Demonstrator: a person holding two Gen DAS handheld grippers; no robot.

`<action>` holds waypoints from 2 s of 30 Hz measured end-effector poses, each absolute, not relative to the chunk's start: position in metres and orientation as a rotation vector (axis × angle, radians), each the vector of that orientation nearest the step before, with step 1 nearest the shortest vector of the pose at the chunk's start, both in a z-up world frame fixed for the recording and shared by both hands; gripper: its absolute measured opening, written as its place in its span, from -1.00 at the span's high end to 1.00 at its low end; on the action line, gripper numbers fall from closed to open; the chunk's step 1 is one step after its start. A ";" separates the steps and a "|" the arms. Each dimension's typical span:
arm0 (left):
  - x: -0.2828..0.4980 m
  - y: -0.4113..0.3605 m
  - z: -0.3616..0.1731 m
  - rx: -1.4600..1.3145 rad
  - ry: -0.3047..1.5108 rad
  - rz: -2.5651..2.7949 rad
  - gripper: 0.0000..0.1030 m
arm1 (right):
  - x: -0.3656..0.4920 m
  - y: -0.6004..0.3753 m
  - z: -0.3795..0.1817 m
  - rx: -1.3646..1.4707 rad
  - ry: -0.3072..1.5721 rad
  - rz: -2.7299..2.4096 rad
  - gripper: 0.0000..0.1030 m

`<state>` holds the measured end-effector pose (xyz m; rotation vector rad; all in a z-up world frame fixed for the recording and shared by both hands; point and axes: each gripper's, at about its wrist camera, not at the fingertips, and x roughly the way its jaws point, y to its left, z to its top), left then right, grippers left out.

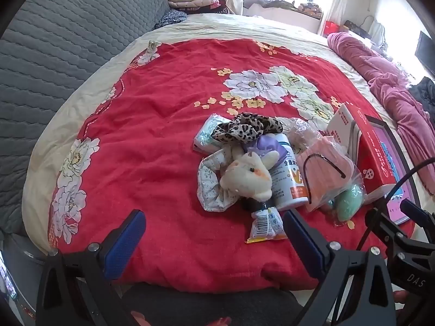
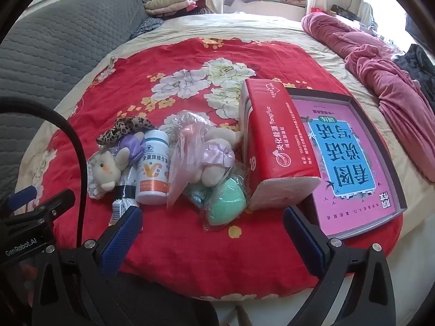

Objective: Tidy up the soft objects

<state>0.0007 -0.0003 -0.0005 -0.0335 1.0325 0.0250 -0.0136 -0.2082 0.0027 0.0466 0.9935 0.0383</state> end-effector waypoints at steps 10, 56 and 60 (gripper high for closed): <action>0.001 -0.005 0.001 -0.034 1.023 0.023 -0.97 | -0.013 -0.207 0.001 0.041 0.996 0.036 -1.00; 0.001 0.007 -0.004 -0.098 1.015 -0.001 -0.97 | -0.014 -0.208 0.003 0.051 0.993 0.052 -1.00; 0.008 0.008 -0.011 -0.103 1.030 -0.004 -0.96 | -0.011 -0.210 0.000 0.048 0.997 0.052 -1.00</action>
